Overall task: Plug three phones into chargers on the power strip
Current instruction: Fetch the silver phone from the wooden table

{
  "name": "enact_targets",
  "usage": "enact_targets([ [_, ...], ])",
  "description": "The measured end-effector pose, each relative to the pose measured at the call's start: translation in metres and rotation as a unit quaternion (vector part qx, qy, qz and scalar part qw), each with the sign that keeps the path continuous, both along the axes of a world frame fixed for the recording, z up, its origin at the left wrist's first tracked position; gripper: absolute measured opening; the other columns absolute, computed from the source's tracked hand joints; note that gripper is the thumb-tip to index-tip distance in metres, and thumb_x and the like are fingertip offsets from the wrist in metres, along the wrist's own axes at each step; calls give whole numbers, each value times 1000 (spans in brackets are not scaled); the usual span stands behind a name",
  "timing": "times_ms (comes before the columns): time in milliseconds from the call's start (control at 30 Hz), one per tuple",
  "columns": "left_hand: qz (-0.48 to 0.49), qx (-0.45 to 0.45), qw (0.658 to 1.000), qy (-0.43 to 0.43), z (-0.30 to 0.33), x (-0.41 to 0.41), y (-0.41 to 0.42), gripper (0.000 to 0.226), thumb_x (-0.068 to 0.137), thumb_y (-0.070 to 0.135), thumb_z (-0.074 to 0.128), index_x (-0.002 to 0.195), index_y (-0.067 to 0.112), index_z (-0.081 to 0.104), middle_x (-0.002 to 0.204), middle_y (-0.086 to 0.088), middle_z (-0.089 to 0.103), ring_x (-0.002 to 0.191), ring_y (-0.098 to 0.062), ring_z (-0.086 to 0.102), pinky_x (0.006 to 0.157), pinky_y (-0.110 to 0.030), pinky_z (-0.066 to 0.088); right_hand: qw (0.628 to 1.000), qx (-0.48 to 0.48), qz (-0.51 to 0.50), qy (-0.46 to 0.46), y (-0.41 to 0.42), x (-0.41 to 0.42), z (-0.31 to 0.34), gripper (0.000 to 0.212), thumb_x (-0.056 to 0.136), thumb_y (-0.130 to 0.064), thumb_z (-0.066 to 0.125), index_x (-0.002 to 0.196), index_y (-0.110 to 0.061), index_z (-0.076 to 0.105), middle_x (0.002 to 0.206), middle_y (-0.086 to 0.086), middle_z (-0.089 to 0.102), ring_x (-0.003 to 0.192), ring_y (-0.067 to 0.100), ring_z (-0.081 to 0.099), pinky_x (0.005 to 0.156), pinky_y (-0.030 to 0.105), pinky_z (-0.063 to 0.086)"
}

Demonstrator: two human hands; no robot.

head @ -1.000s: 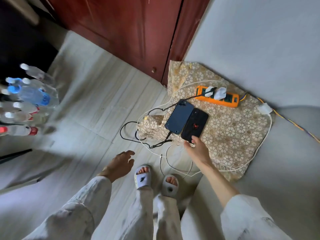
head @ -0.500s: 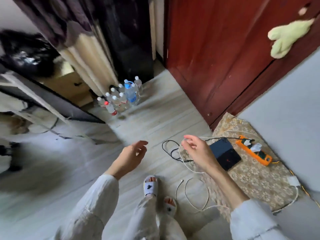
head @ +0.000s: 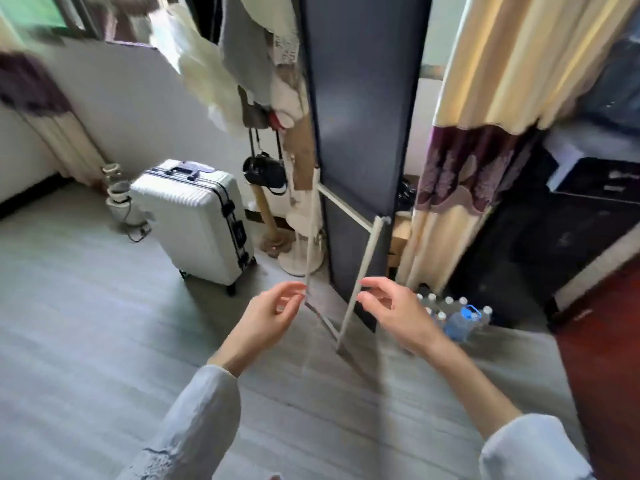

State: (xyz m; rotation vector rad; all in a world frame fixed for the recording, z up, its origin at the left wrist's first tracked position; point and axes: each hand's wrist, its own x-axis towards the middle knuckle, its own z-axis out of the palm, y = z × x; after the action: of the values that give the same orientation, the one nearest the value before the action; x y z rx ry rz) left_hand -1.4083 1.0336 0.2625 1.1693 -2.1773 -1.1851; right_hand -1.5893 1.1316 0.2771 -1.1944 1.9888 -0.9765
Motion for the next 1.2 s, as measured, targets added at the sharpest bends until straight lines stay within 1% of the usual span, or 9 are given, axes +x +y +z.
enact_targets([
  [67, 42, -8, 999, 12, 10, 42, -45, 22, 92, 13, 50, 111, 12, 61, 103, -6, 69, 94, -19, 64, 81, -18, 46, 998, -16, 56, 16, -63, 33, 10, 27, 89, -25, 56, 115, -17, 60, 101, 1, 67, 90, 13, 62, 77, 14, 47],
  [133, 87, -17, 996, 15, 18, 90, -86, 22, 91, 12, 51, 111, 12, 61, 102, -6, 69, 94, -19, 64, 78, -13, 46, 993, -28, 114, 26, -122, 73, 19, 29, 90, -27, 55, 117, -18, 59, 101, -1, 66, 90, 11, 61, 70, 7, 44],
  [200, 137, -26, 990, 21, 27, 139, -122, 22, 92, 13, 51, 111, 12, 62, 101, -6, 69, 93, -18, 63, 74, -8, 44, 985, -39, 167, 28, -177, 118, 28, 29, 90, -26, 55, 117, -17, 58, 102, 1, 67, 92, 13, 63, 78, 17, 47],
  [267, 191, -32, 981, 24, 34, 189, -151, 22, 92, 16, 51, 111, 16, 62, 102, -3, 68, 95, -16, 63, 77, -13, 46, 974, -48, 220, 26, -225, 166, 37, 28, 90, -25, 55, 117, -16, 59, 101, 1, 67, 89, 13, 63, 81, 23, 47],
  [533, 371, -34, 927, 52, 41, 352, -248, 17, 92, 18, 49, 102, 26, 61, 98, 2, 67, 98, -16, 64, 88, -28, 49, 921, -77, 382, 18, -392, 329, 49, 28, 89, -25, 57, 115, -17, 60, 98, -1, 67, 85, 11, 63, 73, 13, 44],
  [667, 419, -33, 906, 40, 37, 419, -313, 18, 93, 19, 48, 103, 24, 61, 96, 5, 67, 99, -13, 63, 88, -27, 48, 898, -80, 433, 0, -479, 402, 42, 28, 90, -25, 56, 116, -17, 58, 101, 1, 69, 92, 16, 65, 82, 25, 49],
  [833, 470, -37, 881, 28, 39, 497, -400, 18, 93, 19, 48, 102, 25, 61, 97, 4, 67, 99, -13, 62, 91, -29, 48, 872, -91, 481, -5, -599, 489, 42, 27, 90, -24, 56, 115, -16, 59, 101, 2, 70, 90, 14, 66, 79, 22, 48],
  [1000, 512, -33, 858, 14, 47, 581, -466, 18, 93, 22, 48, 97, 36, 58, 96, 13, 66, 97, -2, 61, 85, -18, 44, 843, -91, 530, -14, -699, 581, 52, 27, 90, -24, 55, 115, -16, 59, 101, 2, 70, 92, 14, 66, 81, 23, 49],
  [1200, 560, -16, 829, 7, 29, 682, -536, 20, 92, 19, 49, 97, 36, 57, 99, 7, 68, 99, -7, 63, 91, -23, 46, 812, -81, 577, -14, -798, 688, 43, 27, 90, -27, 55, 115, -18, 59, 99, -2, 69, 90, 11, 65, 75, 16, 45],
])
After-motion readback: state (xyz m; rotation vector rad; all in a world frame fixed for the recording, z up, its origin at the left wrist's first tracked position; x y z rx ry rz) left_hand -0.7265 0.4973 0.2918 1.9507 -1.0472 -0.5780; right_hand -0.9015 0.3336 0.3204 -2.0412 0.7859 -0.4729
